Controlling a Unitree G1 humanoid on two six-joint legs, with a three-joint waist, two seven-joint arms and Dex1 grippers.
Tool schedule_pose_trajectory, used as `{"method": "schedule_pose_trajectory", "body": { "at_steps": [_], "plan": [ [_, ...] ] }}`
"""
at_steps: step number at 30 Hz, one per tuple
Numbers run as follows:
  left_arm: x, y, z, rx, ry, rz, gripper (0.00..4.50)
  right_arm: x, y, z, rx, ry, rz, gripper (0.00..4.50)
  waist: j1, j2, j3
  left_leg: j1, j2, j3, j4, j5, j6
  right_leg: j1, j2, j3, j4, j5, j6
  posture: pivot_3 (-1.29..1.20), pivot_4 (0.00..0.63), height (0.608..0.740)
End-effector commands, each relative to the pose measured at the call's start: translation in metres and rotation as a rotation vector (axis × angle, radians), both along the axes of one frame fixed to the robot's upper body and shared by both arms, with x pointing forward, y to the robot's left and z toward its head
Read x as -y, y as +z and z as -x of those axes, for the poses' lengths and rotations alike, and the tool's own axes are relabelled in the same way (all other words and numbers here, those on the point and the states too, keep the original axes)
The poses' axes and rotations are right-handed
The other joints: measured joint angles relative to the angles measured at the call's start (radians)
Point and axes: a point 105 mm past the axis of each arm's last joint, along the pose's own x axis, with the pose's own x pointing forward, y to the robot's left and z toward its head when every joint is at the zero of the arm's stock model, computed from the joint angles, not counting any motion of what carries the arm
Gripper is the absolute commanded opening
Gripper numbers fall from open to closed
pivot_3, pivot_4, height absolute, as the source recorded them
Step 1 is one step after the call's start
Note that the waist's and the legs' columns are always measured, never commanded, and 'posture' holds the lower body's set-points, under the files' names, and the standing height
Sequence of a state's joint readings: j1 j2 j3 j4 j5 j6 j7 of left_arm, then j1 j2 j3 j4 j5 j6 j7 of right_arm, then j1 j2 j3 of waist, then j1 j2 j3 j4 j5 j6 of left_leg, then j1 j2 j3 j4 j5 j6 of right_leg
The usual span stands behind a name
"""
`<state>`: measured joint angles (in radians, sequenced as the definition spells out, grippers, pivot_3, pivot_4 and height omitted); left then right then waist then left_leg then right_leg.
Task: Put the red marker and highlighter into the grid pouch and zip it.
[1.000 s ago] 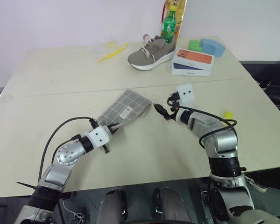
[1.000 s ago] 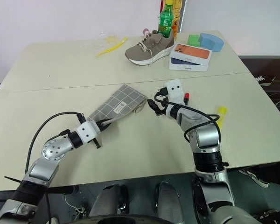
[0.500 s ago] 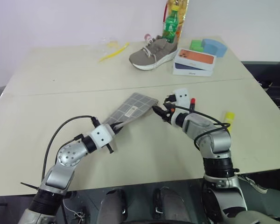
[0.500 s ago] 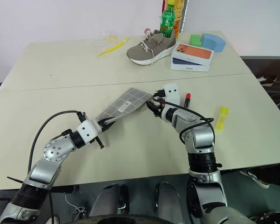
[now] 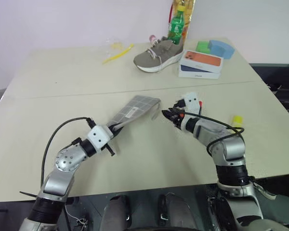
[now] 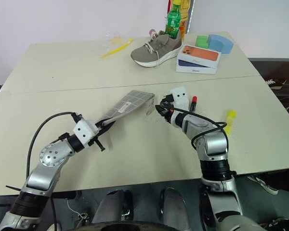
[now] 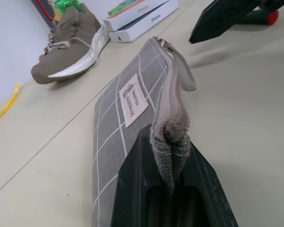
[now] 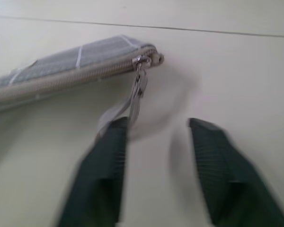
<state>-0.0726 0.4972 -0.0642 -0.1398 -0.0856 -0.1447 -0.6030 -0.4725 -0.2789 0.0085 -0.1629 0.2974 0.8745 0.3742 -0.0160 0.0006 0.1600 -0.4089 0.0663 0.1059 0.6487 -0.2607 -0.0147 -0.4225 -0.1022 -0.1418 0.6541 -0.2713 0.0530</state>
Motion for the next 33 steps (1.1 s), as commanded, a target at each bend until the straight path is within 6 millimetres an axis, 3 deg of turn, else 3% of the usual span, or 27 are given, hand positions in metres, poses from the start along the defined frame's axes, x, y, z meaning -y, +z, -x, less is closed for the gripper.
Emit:
{"method": "schedule_pose_trajectory", "body": {
  "at_steps": [1, 16, 19, 22, 28, 33],
  "plan": [
    [0.003, 0.011, 0.003, 0.040, -0.019, 0.022, 0.00, -0.008, 0.013, 0.001, 0.062, 0.025, -0.008, 2.17, 0.000, 0.000, 0.000, 0.000, 0.000, 0.000, 0.000, 0.000, 0.000, 0.000, 0.000, 0.000, 0.000, 0.000, 0.000, 0.00, 0.150, 0.740],
    [0.012, 0.015, 0.006, 0.033, -0.066, 0.031, 0.00, -0.019, 0.011, -0.017, 0.053, -0.019, -0.048, 2.17, 0.002, 0.000, 0.000, 0.000, 0.000, 0.001, 0.000, 0.000, 0.000, 0.000, 0.000, 0.000, 0.000, 0.000, 0.000, 0.00, 0.150, 0.740],
    [0.012, 0.016, 0.006, 0.034, -0.065, 0.031, 0.00, -0.019, 0.009, -0.017, 0.040, -0.021, -0.055, 1.42, 0.002, 0.000, 0.000, 0.000, 0.000, 0.001, 0.000, 0.000, 0.000, 0.000, 0.000, 0.000, 0.000, 0.000, 0.000, 0.00, 0.150, 0.740],
    [0.013, 0.017, 0.005, 0.033, -0.062, 0.032, 0.00, -0.019, 0.012, -0.016, 0.054, -0.020, -0.058, 0.05, 0.001, 0.000, 0.000, 0.000, 0.000, 0.001, 0.000, 0.000, 0.000, 0.000, 0.000, 0.000, 0.000, 0.000, 0.000, 0.00, 0.150, 0.740],
    [0.016, 0.012, 0.004, 0.021, -0.063, 0.025, 0.00, -0.025, 0.023, -0.008, 0.133, 0.049, 0.044, 0.05, 0.002, 0.000, 0.000, 0.000, 0.000, 0.001, 0.000, 0.000, 0.000, 0.000, 0.000, 0.000, 0.000, 0.000, 0.000, 0.00, 0.150, 0.740],
    [0.027, 0.006, -0.005, 0.026, -0.062, -0.006, 0.00, -0.040, 0.025, 0.010, 0.203, 0.199, 0.203, 0.05, 0.003, 0.000, 0.000, 0.000, 0.000, 0.001, 0.000, 0.000, 0.000, 0.000, 0.000, 0.000, 0.000, 0.000, 0.000, 0.00, 0.150, 0.740]
  ]
}}
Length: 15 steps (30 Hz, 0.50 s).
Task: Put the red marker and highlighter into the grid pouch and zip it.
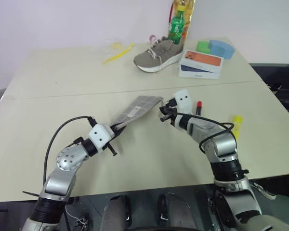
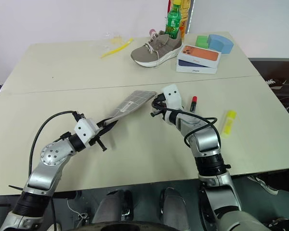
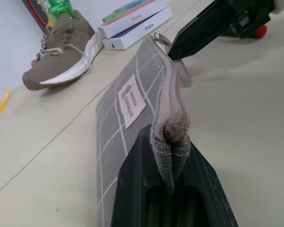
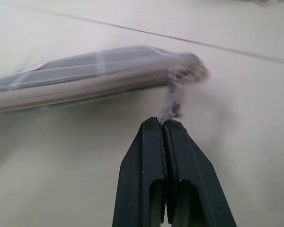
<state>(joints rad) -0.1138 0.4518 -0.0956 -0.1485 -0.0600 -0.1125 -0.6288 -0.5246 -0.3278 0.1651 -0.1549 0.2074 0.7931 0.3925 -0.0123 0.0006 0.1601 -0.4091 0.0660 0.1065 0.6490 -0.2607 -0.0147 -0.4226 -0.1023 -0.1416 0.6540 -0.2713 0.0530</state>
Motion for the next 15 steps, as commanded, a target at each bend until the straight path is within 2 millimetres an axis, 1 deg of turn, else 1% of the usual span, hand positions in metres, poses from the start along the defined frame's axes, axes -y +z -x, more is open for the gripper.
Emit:
{"method": "schedule_pose_trajectory", "body": {
  "at_steps": [1, 4, 7, 11, 15],
  "plan": [
    [0.012, 0.003, -0.005, 0.031, -0.010, -0.002, 0.00, -0.020, 0.018, 0.016, 0.100, 0.137, 0.060, 0.05, -0.001, 0.000, 0.000, 0.000, 0.000, 0.000, 0.000, 0.000, 0.000, 0.000, 0.000, 0.000, 0.000, 0.000, 0.000, 0.00, 0.150, 0.740],
    [0.021, 0.003, -0.011, 0.039, -0.009, 0.009, 0.00, -0.026, 0.019, 0.025, 0.116, 0.201, 0.107, 0.05, 0.000, -0.001, 0.000, 0.000, 0.000, 0.000, 0.000, 0.000, 0.000, 0.000, 0.000, 0.000, 0.000, 0.000, 0.000, 0.00, 0.150, 0.740],
    [0.031, -0.002, -0.015, 0.043, -0.018, 0.005, 0.00, -0.030, 0.023, 0.031, 0.133, 0.236, 0.136, 0.05, 0.000, -0.001, 0.000, 0.000, 0.000, 0.000, 0.000, 0.000, 0.000, 0.000, 0.000, 0.000, 0.000, 0.000, 0.000, 0.00, 0.150, 0.740],
    [0.042, -0.007, -0.023, 0.041, -0.007, 0.008, 0.00, -0.039, 0.029, 0.043, 0.152, 0.316, 0.166, 0.05, 0.002, -0.002, 0.001, 0.000, 0.000, 0.000, 0.001, 0.000, 0.000, 0.000, 0.000, 0.000, 0.000, 0.000, 0.000, 0.00, 0.150, 0.740],
    [0.055, -0.002, -0.030, 0.042, -0.008, 0.069, 0.00, -0.041, 0.027, 0.053, 0.154, 0.373, 0.217, 0.05, 0.002, -0.002, 0.001, 0.000, 0.000, 0.000, 0.001, 0.000, 0.000, 0.000, 0.000, 0.000, 0.000, 0.000, 0.000, 0.00, 0.150, 0.740]
  ]
}}
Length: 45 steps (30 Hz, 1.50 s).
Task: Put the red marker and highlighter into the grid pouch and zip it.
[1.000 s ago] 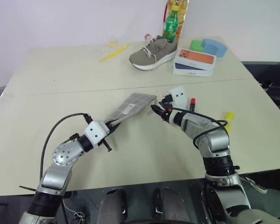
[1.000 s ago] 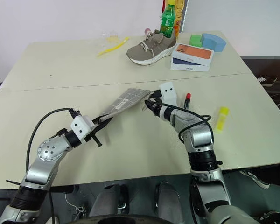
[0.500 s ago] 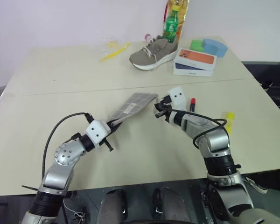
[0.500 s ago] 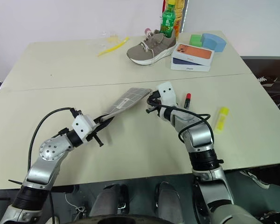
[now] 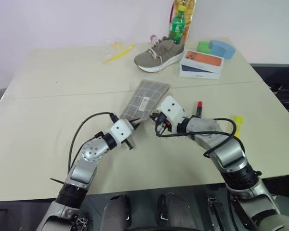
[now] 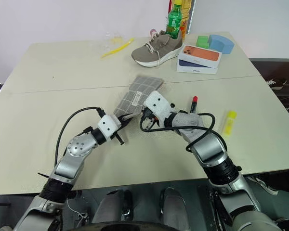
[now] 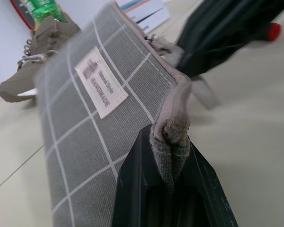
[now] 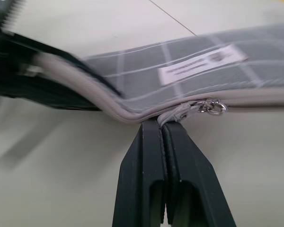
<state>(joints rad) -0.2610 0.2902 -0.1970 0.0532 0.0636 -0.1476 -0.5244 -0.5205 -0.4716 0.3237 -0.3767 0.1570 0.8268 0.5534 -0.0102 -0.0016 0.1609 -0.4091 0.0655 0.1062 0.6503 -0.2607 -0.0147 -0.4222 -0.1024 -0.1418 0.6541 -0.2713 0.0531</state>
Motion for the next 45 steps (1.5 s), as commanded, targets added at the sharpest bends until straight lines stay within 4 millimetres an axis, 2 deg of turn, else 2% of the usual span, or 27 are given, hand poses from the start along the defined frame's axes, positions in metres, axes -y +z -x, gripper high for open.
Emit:
{"method": "schedule_pose_trajectory", "body": {
  "at_steps": [1, 10, 16, 21, 28, 36, 38, 40, 43, 45],
  "plan": [
    [0.015, 0.011, -0.003, 0.041, -0.026, 0.038, 0.00, -0.017, 0.014, 0.018, 0.060, 0.119, 0.018, 0.05, 0.000, 0.000, 0.000, 0.000, 0.000, 0.000, 0.000, 0.000, 0.000, 0.000, 0.000, 0.000, 0.000, 0.000, 0.000, 0.00, 0.150, 0.740],
    [0.032, 0.022, -0.009, 0.041, -0.052, 0.110, 0.00, -0.017, 0.007, 0.030, 0.061, 0.158, 0.081, 0.05, -0.001, -0.001, 0.001, 0.000, 0.000, 0.000, 0.000, 0.000, 0.000, 0.000, 0.000, 0.000, 0.000, 0.000, 0.000, 0.00, 0.150, 0.740],
    [0.032, 0.028, -0.012, 0.029, -0.041, 0.172, 0.00, -0.017, 0.003, 0.035, 0.045, 0.170, 0.098, 0.05, -0.001, -0.002, 0.001, 0.000, 0.000, 0.000, 0.001, 0.000, 0.000, 0.000, 0.000, 0.000, 0.000, 0.000, 0.000, 0.00, 0.150, 0.740],
    [0.030, 0.038, -0.008, 0.011, -0.069, 0.250, 0.00, -0.006, -0.003, 0.031, 0.038, 0.131, 0.138, 0.05, 0.000, -0.002, 0.001, 0.000, 0.000, -0.001, 0.001, 0.000, 0.000, 0.000, 0.000, 0.000, 0.000, 0.000, 0.000, 0.00, 0.150, 0.740],
    [0.025, 0.035, -0.004, -0.002, -0.076, 0.225, 0.00, 0.008, -0.002, 0.024, 0.044, 0.086, 0.160, 0.05, 0.000, -0.002, 0.001, 0.000, 0.000, -0.001, 0.001, 0.000, 0.000, 0.001, 0.000, 0.000, 0.000, 0.000, 0.000, 0.00, 0.150, 0.740],
    [0.035, 0.033, -0.010, 0.010, -0.059, 0.190, 0.00, -0.009, 0.004, 0.035, 0.046, 0.173, 0.124, 0.05, 0.000, -0.003, 0.001, 0.000, 0.000, -0.001, 0.002, 0.000, 0.000, 0.001, 0.000, 0.000, 0.000, 0.000, 0.000, 0.00, 0.150, 0.740],
    [0.037, 0.033, -0.012, 0.013, -0.046, 0.188, 0.00, -0.012, 0.006, 0.039, 0.041, 0.192, 0.108, 0.59, 0.001, -0.003, 0.002, 0.000, 0.000, -0.001, 0.002, 0.000, 0.000, 0.001, 0.000, 0.000, 0.000, 0.000, 0.000, 0.00, 0.150, 0.740],
    [0.037, 0.032, -0.013, 0.013, -0.034, 0.188, 0.00, -0.012, 0.009, 0.042, 0.039, 0.202, 0.100, 1.31, 0.001, -0.003, 0.002, 0.000, 0.000, -0.001, 0.002, 0.000, 0.000, 0.001, 0.000, 0.000, 0.000, 0.000, 0.000, 0.00, 0.150, 0.740],
    [0.037, 0.031, -0.013, 0.015, -0.032, 0.185, 0.00, -0.003, 0.013, 0.037, 0.052, 0.151, 0.099, 2.90, 0.000, -0.003, 0.002, 0.000, 0.000, -0.001, 0.002, 0.000, 0.000, 0.001, 0.000, 0.000, 0.000, 0.000, 0.000, 0.00, 0.150, 0.740],
    [0.034, 0.031, -0.012, 0.019, -0.033, 0.182, 0.00, 0.014, 0.017, 0.030, 0.051, 0.072, 0.094, 3.95, 0.001, -0.003, 0.002, 0.000, 0.000, -0.001, 0.002, 0.000, 0.000, 0.001, 0.000, 0.000, 0.000, 0.000, 0.000, 0.00, 0.150, 0.740]
  ]
}}
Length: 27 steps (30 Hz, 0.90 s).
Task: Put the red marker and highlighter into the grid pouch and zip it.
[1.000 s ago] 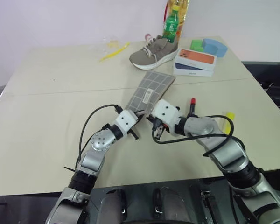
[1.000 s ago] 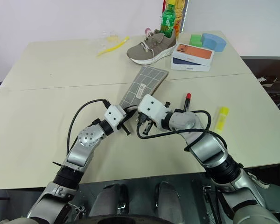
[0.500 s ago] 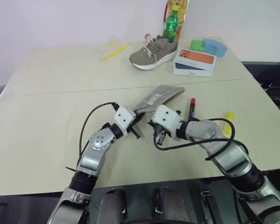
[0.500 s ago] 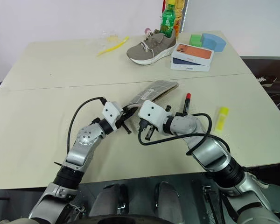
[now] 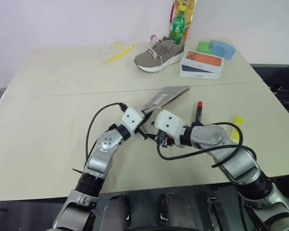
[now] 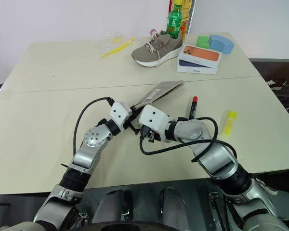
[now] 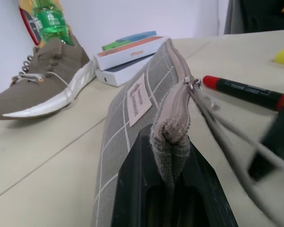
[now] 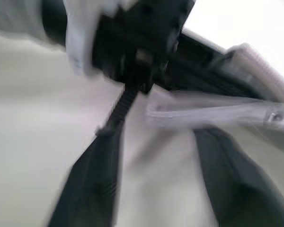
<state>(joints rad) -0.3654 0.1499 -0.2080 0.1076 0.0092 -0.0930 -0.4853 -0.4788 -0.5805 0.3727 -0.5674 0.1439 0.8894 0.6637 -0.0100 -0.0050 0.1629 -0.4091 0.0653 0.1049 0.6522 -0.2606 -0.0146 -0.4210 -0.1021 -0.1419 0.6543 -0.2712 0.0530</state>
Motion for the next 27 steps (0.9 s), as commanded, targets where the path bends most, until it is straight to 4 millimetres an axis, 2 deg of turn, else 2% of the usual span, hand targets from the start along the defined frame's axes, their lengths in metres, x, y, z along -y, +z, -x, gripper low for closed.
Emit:
{"method": "schedule_pose_trajectory", "body": {
  "at_steps": [1, 6, 10, 11, 13, 18, 23, 26, 27],
  "plan": [
    [-0.002, 0.009, 0.003, 0.044, -0.009, 0.007, 0.00, 0.026, 0.019, -0.007, 0.049, -0.114, -0.030, 3.95, 0.003, 0.000, 0.000, 0.000, 0.000, 0.000, 0.000, 0.000, 0.000, 0.000, 0.000, 0.000, 0.000, 0.000, 0.000, 0.00, 0.150, 0.740],
    [-0.018, 0.009, 0.003, 0.046, -0.013, -0.016, 0.00, 0.082, 0.023, -0.019, 0.015, -0.371, -0.065, 3.95, 0.005, 0.000, 0.000, 0.000, 0.000, 0.000, 0.000, 0.000, 0.000, 0.000, 0.000, 0.000, 0.000, 0.000, 0.000, 0.00, 0.150, 0.740],
    [-0.027, 0.004, 0.007, 0.041, -0.052, -0.064, 0.00, 0.135, 0.019, -0.032, -0.044, -0.671, -0.130, 3.95, -0.001, 0.000, 0.000, 0.000, 0.000, 0.000, 0.000, 0.000, 0.000, 0.000, 0.000, 0.000, 0.000, 0.000, 0.000, 0.00, 0.150, 0.740],
    [-0.029, 0.003, 0.008, 0.038, -0.068, -0.077, 0.00, 0.150, 0.015, -0.036, -0.061, -0.775, -0.154, 4.49, -0.001, 0.000, 0.000, 0.000, 0.000, 0.000, 0.000, 0.000, 0.000, 0.000, 0.000, 0.000, 0.000, 0.000, 0.000, 0.00, 0.150, 0.740],
    [-0.031, 0.002, 0.010, 0.035, -0.091, -0.093, 0.00, 0.166, 0.010, -0.040, -0.086, -0.909, -0.187, 4.49, 0.000, 0.000, 0.000, 0.000, 0.000, 0.000, 0.000, 0.000, 0.000, 0.000, 0.000, 0.000, 0.000, 0.000, 0.000, 0.00, 0.150, 0.740],
    [-0.034, 0.000, 0.012, 0.035, -0.107, -0.112, 0.00, 0.168, -0.005, -0.045, -0.180, -1.035, -0.318, 4.49, -0.001, 0.000, 0.000, 0.000, 0.000, 0.001, 0.000, 0.000, 0.000, 0.000, 0.000, 0.000, 0.000, 0.000, 0.000, 0.00, 0.150, 0.740],
    [-0.036, -0.001, 0.012, 0.035, -0.095, -0.113, 0.00, 0.150, -0.011, -0.051, -0.233, -1.029, -0.399, 4.49, -0.001, 0.000, 0.000, 0.000, 0.000, 0.001, 0.000, 0.000, 0.000, 0.000, 0.000, 0.000, 0.000, 0.000, 0.000, 0.00, 0.150, 0.740],
    [-0.037, -0.002, 0.012, 0.035, -0.087, -0.112, 0.00, 0.142, -0.016, -0.052, -0.244, -1.018, -0.389, 4.49, -0.002, 0.000, 0.000, 0.000, 0.000, 0.001, 0.000, 0.000, 0.000, 0.000, 0.000, 0.000, 0.000, 0.000, 0.000, 0.00, 0.150, 0.740],
    [-0.037, -0.002, 0.012, 0.035, -0.085, -0.112, 0.00, 0.143, -0.017, -0.053, -0.244, -1.023, -0.381, 4.25, -0.002, 0.000, 0.000, 0.000, 0.000, 0.001, 0.000, 0.000, 0.000, 0.000, 0.000, 0.000, 0.000, 0.000, 0.000, 0.00, 0.150, 0.740]
  ]
}}
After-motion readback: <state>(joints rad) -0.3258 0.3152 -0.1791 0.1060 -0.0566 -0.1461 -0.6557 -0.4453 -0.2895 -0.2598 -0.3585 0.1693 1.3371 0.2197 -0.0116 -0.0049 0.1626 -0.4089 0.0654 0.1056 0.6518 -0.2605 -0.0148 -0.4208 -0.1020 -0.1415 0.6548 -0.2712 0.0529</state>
